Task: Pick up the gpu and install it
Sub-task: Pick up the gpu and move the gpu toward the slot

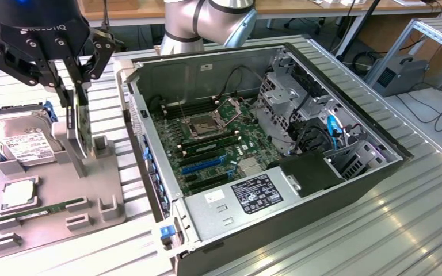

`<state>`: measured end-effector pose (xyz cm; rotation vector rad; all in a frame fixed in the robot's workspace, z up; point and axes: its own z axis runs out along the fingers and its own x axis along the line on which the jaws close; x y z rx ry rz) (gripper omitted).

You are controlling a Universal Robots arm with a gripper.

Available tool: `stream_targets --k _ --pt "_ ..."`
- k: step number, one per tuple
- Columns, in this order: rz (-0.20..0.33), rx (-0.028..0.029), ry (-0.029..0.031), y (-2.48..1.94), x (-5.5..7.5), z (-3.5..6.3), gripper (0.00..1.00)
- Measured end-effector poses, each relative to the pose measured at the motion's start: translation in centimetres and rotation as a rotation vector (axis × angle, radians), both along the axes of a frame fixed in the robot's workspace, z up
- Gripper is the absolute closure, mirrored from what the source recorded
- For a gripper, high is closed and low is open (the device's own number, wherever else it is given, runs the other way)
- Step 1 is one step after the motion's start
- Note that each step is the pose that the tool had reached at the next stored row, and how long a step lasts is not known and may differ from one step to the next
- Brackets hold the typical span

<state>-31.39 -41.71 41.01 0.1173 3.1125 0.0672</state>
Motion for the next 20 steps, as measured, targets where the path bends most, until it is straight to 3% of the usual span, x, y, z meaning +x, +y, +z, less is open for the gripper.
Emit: stream_targets --k 20 --pt "0.0 0.0 0.0 0.0 0.0 0.85 0.73"
